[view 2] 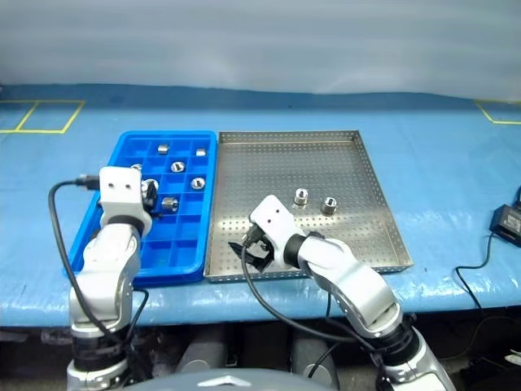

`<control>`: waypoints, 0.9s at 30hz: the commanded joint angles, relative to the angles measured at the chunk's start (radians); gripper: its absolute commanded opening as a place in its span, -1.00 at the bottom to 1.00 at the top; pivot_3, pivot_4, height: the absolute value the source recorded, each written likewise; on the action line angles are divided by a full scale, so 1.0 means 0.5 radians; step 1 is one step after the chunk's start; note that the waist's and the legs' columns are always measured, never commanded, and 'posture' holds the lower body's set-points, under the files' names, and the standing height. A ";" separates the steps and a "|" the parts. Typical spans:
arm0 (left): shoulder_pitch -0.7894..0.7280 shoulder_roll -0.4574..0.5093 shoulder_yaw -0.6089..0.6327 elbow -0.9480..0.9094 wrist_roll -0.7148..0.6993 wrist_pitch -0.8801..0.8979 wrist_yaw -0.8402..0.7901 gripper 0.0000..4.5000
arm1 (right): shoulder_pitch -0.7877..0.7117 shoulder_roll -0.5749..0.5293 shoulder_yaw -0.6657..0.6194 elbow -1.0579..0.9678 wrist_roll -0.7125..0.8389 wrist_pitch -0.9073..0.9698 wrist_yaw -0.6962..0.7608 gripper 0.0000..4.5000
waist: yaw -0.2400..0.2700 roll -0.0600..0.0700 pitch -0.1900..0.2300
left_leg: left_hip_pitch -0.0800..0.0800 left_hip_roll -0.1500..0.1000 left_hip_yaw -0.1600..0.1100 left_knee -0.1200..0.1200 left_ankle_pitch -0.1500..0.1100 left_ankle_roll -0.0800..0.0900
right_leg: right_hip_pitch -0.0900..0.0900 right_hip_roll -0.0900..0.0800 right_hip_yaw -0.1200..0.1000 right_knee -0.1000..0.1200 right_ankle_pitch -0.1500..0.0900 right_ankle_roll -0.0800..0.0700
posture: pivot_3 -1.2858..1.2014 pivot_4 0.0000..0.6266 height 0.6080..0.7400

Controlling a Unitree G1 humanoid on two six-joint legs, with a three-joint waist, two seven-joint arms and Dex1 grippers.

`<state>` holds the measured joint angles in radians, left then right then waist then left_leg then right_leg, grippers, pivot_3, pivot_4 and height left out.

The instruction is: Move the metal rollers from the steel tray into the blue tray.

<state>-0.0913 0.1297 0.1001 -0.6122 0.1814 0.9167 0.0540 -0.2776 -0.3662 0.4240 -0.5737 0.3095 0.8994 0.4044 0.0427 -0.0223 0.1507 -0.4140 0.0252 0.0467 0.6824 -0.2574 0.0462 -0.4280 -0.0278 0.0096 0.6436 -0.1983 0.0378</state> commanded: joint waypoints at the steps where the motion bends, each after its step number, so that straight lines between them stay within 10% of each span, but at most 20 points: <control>1: 0.040 -0.056 -0.001 -0.213 0.054 0.049 0.067 -0.23 | -0.055 0.012 0.040 0.017 -0.021 -0.091 0.071 1.00 | 0.031 0.000 0.000 | -0.001 0.000 -0.001 0.001 0.000 0.000 | 0.000 0.000 -0.001 0.000 0.000 0.000 | 0.20 -0.52 1.00; 11: 0.127 -0.169 0.050 -0.183 0.018 0.192 0.078 -0.23 | -0.005 0.031 0.054 -0.005 -0.057 -0.099 0.092 1.00 | 0.062 0.000 0.000 | -0.001 0.001 -0.001 0.001 0.000 0.000 | 0.000 -0.002 -0.002 0.000 -0.003 -0.001 | 0.21 -0.52 1.00; 18: -0.023 -0.124 -0.030 -0.126 -0.001 0.190 0.019 0.79 | 0.112 0.025 -0.059 -0.109 -0.049 -0.045 0.012 1.00 | 0.058 0.000 0.000 | -0.001 0.001 -0.001 0.001 0.000 0.000 | 0.000 -0.002 -0.003 0.000 -0.004 -0.002 | 0.13 -0.52 1.00; 27: -0.402 0.111 -0.355 0.121 -0.510 0.114 -0.741 0.79 | 0.442 -0.048 -0.351 -0.350 -0.053 0.095 -0.140 1.00 | -0.008 0.001 -0.001 | -0.003 -0.001 0.001 0.001 -0.001 0.001 | -0.001 -0.005 -0.003 0.000 -0.002 -0.007 | 0.04 -0.52 1.00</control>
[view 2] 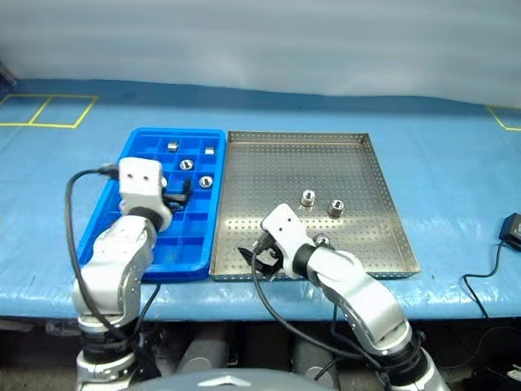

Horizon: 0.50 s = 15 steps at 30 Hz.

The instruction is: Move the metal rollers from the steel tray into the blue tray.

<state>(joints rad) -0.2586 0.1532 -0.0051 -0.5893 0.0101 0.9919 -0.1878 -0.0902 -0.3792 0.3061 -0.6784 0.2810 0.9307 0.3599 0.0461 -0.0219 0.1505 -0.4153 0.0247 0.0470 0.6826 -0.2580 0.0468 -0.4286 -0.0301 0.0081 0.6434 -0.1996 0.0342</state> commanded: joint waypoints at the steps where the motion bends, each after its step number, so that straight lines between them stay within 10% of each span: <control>1: -0.091 0.084 -0.185 0.112 -0.226 -0.038 -0.337 0.79 | 0.103 -0.032 -0.143 -0.167 0.002 0.044 -0.068 1.00 | -0.027 0.000 0.000 | 0.000 0.000 0.000 0.000 0.000 0.000 | 0.000 0.000 0.000 0.000 0.000 0.000 | 0.02 -0.52 1.00; 15: -0.361 0.312 -0.985 0.759 -0.281 -0.532 -1.062 0.79 | 0.537 0.036 -0.412 -0.443 -0.036 0.169 -0.357 1.00 | -0.196 0.004 -0.002 | 0.004 0.003 0.006 -0.001 0.000 0.000 | -0.002 0.005 0.008 0.002 -0.006 0.008 | -0.11 -0.52 1.00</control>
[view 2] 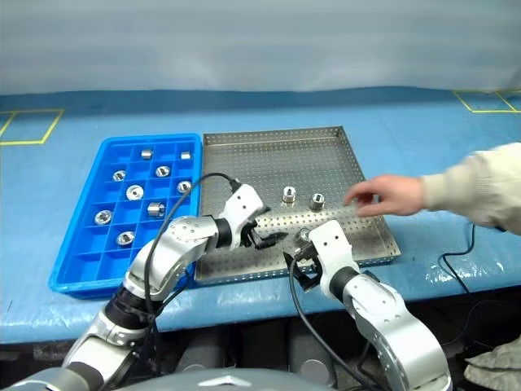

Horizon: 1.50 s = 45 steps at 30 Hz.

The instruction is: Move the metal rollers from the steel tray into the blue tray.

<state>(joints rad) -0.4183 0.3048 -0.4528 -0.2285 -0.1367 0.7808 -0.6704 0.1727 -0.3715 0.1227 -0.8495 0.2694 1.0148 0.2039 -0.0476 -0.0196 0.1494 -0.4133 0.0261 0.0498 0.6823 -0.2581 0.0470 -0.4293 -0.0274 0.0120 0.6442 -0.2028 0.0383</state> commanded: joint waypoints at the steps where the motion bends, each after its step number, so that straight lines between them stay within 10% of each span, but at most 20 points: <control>1: -0.049 0.013 -0.118 0.068 0.032 -0.140 -0.107 0.79 | 0.018 0.028 -0.046 -0.103 -0.014 0.000 -0.054 1.00 | -0.018 0.000 0.000 | -0.001 0.000 0.000 0.000 0.000 0.000 | -0.001 0.000 0.000 0.000 0.000 0.000 | -0.11 -0.52 1.00; 30: -0.035 0.002 0.082 0.010 0.086 -0.154 0.043 0.79 | -0.062 0.038 -0.001 -0.040 -0.016 -0.014 -0.038 1.00 | -0.038 0.000 0.000 | 0.000 0.000 0.000 0.000 0.000 0.000 | -0.001 0.000 0.001 0.000 0.001 0.002 | -0.08 -0.52 1.00; 45: -0.325 -0.279 0.418 0.791 0.332 -0.497 0.669 0.79 | -0.184 0.035 0.069 0.041 -0.020 -0.045 0.022 1.00 | -0.023 -0.001 0.000 | -0.001 -0.002 0.000 0.001 0.000 0.001 | 0.001 0.001 0.002 -0.001 0.005 0.008 | -0.06 -0.52 1.00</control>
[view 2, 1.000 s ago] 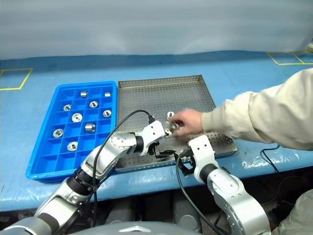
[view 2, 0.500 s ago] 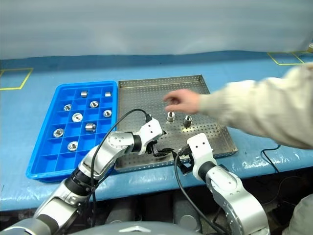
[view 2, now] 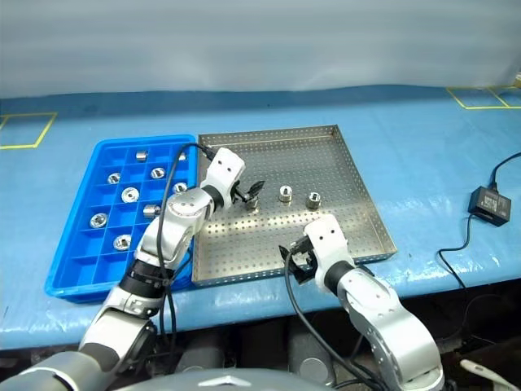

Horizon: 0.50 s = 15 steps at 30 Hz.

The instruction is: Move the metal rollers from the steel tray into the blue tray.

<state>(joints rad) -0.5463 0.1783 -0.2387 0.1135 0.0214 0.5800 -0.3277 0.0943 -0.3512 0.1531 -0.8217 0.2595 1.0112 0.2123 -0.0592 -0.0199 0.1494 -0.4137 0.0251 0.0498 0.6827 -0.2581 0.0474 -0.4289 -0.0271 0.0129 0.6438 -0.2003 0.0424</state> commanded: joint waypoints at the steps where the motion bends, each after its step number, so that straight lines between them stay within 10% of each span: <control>1: -0.079 -0.037 -0.007 0.162 0.013 -0.111 -0.024 0.79 | -0.031 -0.003 0.010 -0.015 0.000 -0.039 0.007 1.00 | 0.000 0.000 0.000 | 0.000 0.000 0.000 0.000 0.000 0.000 | 0.000 0.000 0.000 0.000 0.000 0.000 | -0.06 -0.52 1.00; 13: -0.127 -0.057 -0.075 0.402 0.035 0.004 -0.212 0.79 | -0.019 0.017 0.031 -0.036 -0.008 -0.032 -0.020 1.00 | -0.007 0.000 0.000 | 0.000 0.000 0.000 0.000 0.000 0.000 | 0.000 -0.001 0.000 0.000 0.000 0.000 | -0.08 -0.52 1.00; 15: -0.130 -0.057 -0.075 0.399 0.042 0.021 -0.208 0.54 | -0.018 0.016 0.025 -0.038 -0.009 -0.032 -0.020 1.00 | -0.007 0.000 0.000 | 0.000 0.000 0.000 0.000 0.000 0.000 | 0.000 -0.001 0.000 0.000 0.000 0.000 | -0.08 -0.52 1.00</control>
<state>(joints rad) -0.5948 0.1571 -0.2724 0.3176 0.0332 0.5827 -0.4324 0.0918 -0.3452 0.1782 -0.8087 0.2567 1.0109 0.2081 -0.0628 -0.0200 0.1494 -0.4137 0.0252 0.0500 0.6828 -0.2581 0.0475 -0.4289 -0.0274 0.0130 0.6438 -0.2003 0.0422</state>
